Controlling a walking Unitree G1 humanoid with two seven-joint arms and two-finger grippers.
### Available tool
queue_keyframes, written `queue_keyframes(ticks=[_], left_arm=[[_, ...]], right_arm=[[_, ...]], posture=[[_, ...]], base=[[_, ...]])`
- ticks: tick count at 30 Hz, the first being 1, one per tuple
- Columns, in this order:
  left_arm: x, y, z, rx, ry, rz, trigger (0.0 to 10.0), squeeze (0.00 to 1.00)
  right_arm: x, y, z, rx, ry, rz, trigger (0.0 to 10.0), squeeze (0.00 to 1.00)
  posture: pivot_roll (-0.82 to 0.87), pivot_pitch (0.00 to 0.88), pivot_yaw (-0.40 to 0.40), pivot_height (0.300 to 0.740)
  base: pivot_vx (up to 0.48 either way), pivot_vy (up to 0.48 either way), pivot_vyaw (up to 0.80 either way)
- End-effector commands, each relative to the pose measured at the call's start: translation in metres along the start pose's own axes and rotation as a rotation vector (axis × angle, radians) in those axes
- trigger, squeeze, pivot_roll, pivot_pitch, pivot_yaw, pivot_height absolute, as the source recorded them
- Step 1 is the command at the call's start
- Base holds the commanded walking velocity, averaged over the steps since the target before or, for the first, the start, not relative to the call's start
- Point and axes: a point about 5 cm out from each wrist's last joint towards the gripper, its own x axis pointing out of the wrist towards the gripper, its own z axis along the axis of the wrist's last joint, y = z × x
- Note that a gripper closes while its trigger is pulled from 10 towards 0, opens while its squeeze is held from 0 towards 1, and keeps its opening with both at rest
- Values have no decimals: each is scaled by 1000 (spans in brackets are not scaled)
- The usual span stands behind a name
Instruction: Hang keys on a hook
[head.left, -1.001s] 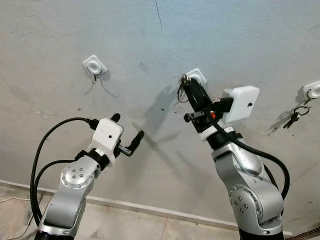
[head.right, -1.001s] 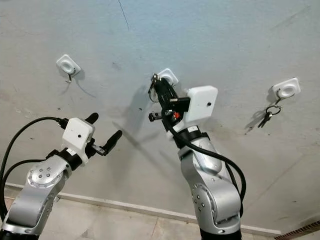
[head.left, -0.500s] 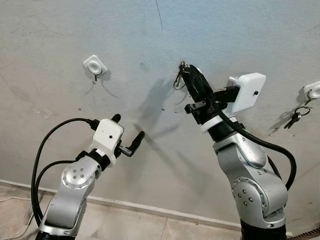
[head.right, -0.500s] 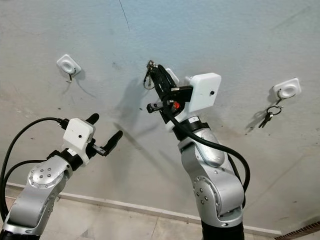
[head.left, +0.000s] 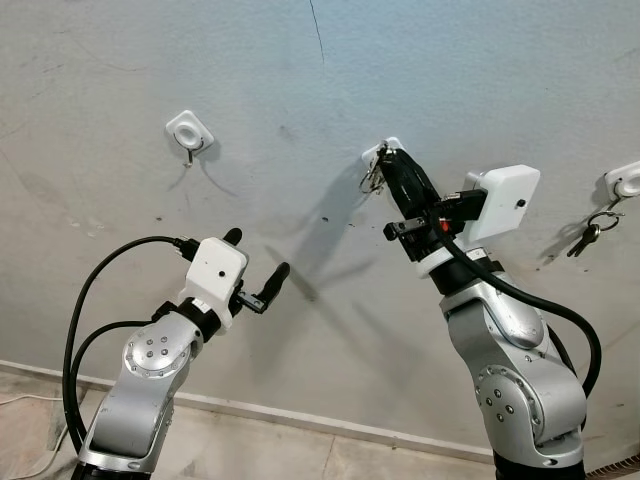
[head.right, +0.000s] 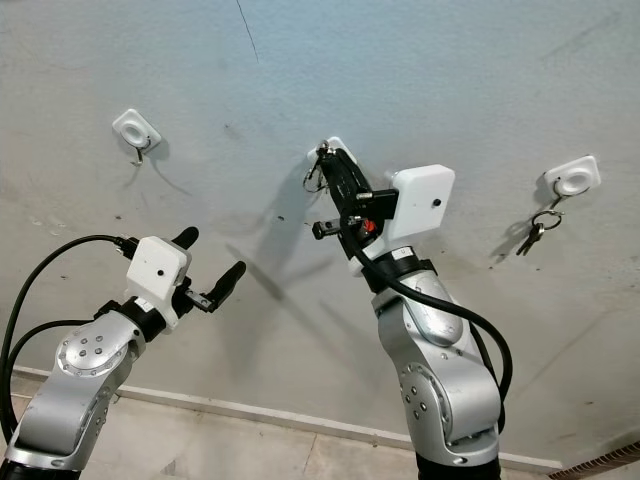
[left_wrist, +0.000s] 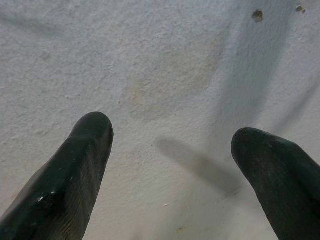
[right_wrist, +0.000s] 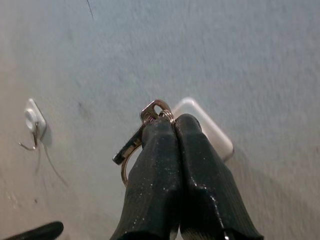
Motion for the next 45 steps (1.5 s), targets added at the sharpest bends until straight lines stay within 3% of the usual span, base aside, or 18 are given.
queue_keyframes(ticks=[1,26,34,45], left_arm=[[0,-2,1,6,-3,-9,10000,0],[0,-2,1,7,-3,-12,10000,0],[0,-3,1,4,-2,-14,10000,0],[0,-2,1,7,-2,-15,10000,0]], right_arm=[[-1,0,-4,-7,10,0,10000,0],[-15,-15,-8,-40,31,-82,10000,0],[-29,-13,-16,-29,92,-35,10000,0],[-28,-9,-23,-29,118,0,10000,0]], posture=[[233,0,19,740],[231,0,20,740],[219,0,22,740],[224,0,23,740]], base=[[0,0,0],[0,0,0],[0,0,0],[0,0,0]])
